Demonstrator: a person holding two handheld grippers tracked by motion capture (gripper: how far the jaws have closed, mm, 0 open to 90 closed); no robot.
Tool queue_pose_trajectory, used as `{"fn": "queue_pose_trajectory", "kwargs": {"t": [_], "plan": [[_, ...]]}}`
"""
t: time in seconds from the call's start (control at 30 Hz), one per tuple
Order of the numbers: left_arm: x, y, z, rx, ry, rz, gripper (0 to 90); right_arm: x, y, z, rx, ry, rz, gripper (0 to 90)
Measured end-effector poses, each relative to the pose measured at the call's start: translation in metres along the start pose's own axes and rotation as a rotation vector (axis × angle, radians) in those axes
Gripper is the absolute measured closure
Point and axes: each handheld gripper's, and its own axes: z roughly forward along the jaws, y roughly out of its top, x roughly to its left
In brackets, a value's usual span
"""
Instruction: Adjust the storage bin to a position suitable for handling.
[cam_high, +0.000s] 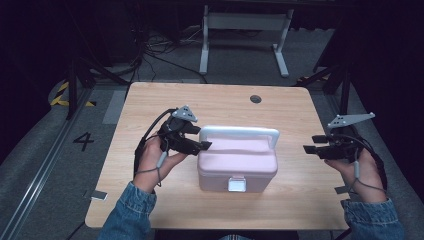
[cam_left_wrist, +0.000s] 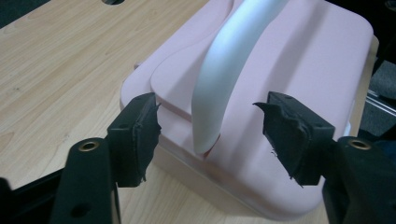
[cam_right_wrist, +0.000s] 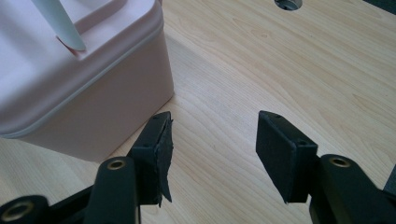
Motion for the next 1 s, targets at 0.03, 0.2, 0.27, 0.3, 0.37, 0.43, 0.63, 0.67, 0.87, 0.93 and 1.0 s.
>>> {"fn": "queue_pose_trajectory", "kwargs": {"t": [0.03, 0.2, 0.27, 0.3, 0.37, 0.43, 0.63, 0.67, 0.87, 0.93, 1.0], "plan": [[-0.002, 0.000, 0.003, 0.009, 0.012, 0.007, 38.0, 0.000, 0.000, 0.000, -0.002, 0.002, 0.000, 46.3], [-0.009, 0.000, 0.016, 0.008, 0.060, 0.032, 42.9, 0.000, 0.000, 0.002, 0.002, -0.001, -0.004, 46.2], [-0.011, -0.001, 0.020, -0.010, 0.068, 0.024, 45.3, 0.000, 0.000, 0.003, 0.009, -0.003, -0.005, 46.2], [-0.011, -0.001, 0.021, -0.014, 0.071, 0.022, 47.1, 0.000, 0.000, 0.003, 0.008, -0.003, -0.009, 46.2], [-0.012, -0.001, 0.022, -0.027, 0.083, 0.008, 49.9, 0.000, 0.000, 0.004, 0.012, -0.002, -0.008, 46.1], [-0.012, -0.001, 0.023, -0.039, 0.105, -0.001, 53.1, 0.001, 0.000, 0.005, 0.012, -0.001, -0.009, 46.0], [-0.015, 0.000, 0.023, -0.086, 0.117, -0.025, 60.0, 0.001, 0.000, 0.007, 0.016, 0.002, -0.007, 46.0], [-0.015, 0.000, 0.022, -0.086, 0.121, -0.017, 61.6, 0.001, 0.000, 0.008, 0.017, 0.002, -0.007, 46.0], [-0.019, 0.000, 0.020, -0.106, 0.166, 0.010, 71.9, 0.001, 0.000, 0.010, 0.018, 0.007, -0.012, 45.9], [-0.020, 0.000, 0.020, -0.102, 0.171, 0.018, 73.9, 0.001, 0.000, 0.011, 0.018, 0.007, -0.011, 46.0], [-0.023, -0.001, 0.021, -0.106, 0.201, 0.035, 74.0, 0.001, 0.000, 0.011, 0.020, 0.006, -0.014, 46.0]]}}
